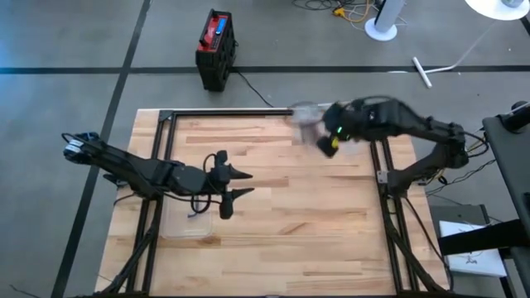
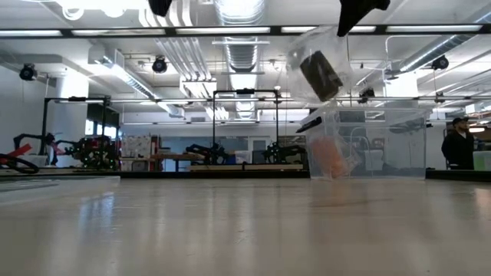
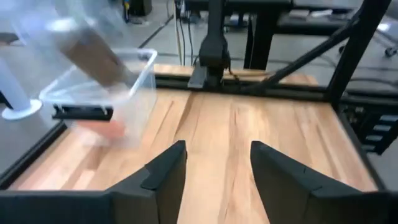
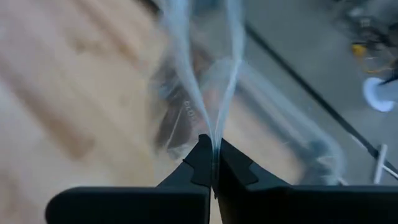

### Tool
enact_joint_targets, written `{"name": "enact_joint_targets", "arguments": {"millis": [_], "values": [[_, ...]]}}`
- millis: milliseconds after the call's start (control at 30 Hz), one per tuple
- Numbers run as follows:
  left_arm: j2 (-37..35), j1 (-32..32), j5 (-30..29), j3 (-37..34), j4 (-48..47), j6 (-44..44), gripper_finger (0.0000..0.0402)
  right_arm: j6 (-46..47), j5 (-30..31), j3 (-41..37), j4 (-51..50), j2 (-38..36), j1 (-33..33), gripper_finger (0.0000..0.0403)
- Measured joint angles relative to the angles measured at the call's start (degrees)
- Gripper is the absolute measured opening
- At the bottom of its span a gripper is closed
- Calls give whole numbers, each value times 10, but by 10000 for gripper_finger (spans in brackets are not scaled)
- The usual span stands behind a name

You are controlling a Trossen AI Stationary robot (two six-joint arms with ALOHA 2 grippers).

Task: Roll bandage
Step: Put the packed rolled brown bandage into the transparent container

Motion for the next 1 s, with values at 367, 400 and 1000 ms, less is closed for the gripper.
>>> {"name": "enact_joint_targets", "arguments": {"millis": [367, 400, 1000], "values": [[4, -4, 0, -90, 75, -49, 178, 97, 95, 44, -106, -16, -73, 2], [5, -5, 0, -102, 91, -52, 176, 106, 95, 28, -104, -15, -73, 2], [-11, -123, 72, -134, 117, -96, 140, 196, 71, -277, 205, 4, -68, 2]]}}
